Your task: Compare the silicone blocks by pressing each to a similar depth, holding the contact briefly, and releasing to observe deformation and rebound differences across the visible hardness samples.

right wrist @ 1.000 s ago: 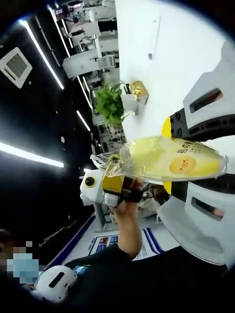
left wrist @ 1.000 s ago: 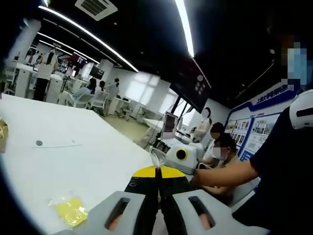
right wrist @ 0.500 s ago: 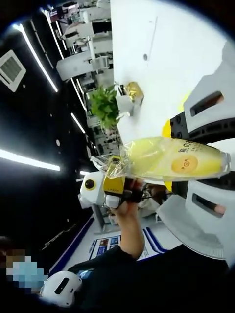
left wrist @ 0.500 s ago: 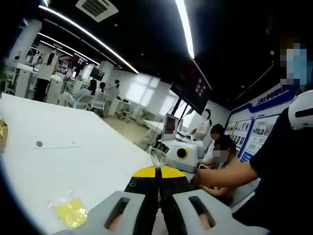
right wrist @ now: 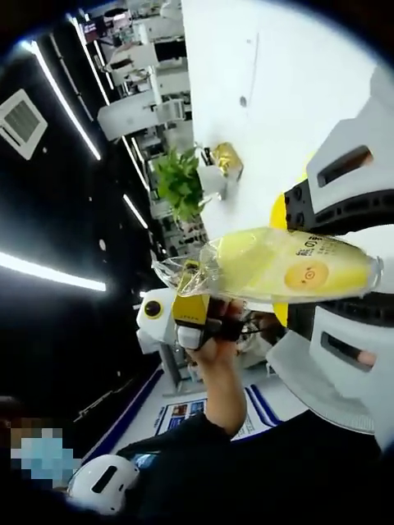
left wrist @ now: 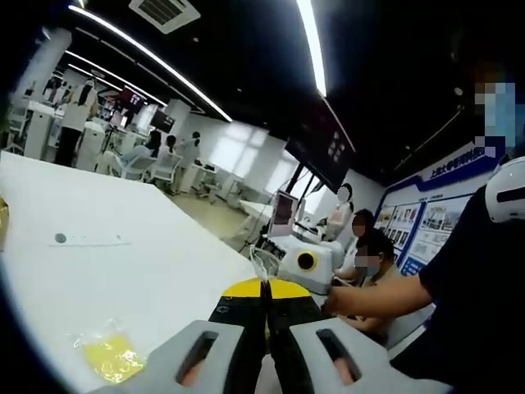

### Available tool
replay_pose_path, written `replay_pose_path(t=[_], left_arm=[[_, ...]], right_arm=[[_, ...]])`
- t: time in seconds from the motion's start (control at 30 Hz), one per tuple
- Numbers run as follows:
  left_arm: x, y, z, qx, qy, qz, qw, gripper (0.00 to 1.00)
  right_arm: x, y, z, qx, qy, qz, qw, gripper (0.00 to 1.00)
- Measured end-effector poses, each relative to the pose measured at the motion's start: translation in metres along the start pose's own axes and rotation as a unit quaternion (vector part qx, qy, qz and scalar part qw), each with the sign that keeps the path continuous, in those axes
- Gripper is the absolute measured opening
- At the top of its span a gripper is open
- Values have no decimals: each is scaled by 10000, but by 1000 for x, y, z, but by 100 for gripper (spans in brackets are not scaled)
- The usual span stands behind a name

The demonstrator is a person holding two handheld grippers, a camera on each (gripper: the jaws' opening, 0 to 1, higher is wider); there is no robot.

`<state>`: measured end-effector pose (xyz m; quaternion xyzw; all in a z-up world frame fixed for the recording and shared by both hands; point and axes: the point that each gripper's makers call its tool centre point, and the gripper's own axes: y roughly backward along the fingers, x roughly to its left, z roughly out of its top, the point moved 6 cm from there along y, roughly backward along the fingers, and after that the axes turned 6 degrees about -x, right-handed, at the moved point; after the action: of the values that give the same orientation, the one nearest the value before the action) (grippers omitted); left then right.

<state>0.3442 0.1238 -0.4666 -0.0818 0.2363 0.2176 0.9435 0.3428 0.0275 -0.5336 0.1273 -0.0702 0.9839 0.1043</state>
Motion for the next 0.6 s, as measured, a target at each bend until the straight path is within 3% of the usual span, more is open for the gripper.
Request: replay_pose_path(t=[0.27, 0.6], left_arm=[[-2, -9, -3, -51, 96, -53, 9999, 0], [-2, -15, -2, -74, 144, -116, 9998, 0]], right_arm=[[-5, 3, 3, -93, -151, -185, 9997, 36], [-8, 8, 1, -59, -147, -312, 9994, 51]])
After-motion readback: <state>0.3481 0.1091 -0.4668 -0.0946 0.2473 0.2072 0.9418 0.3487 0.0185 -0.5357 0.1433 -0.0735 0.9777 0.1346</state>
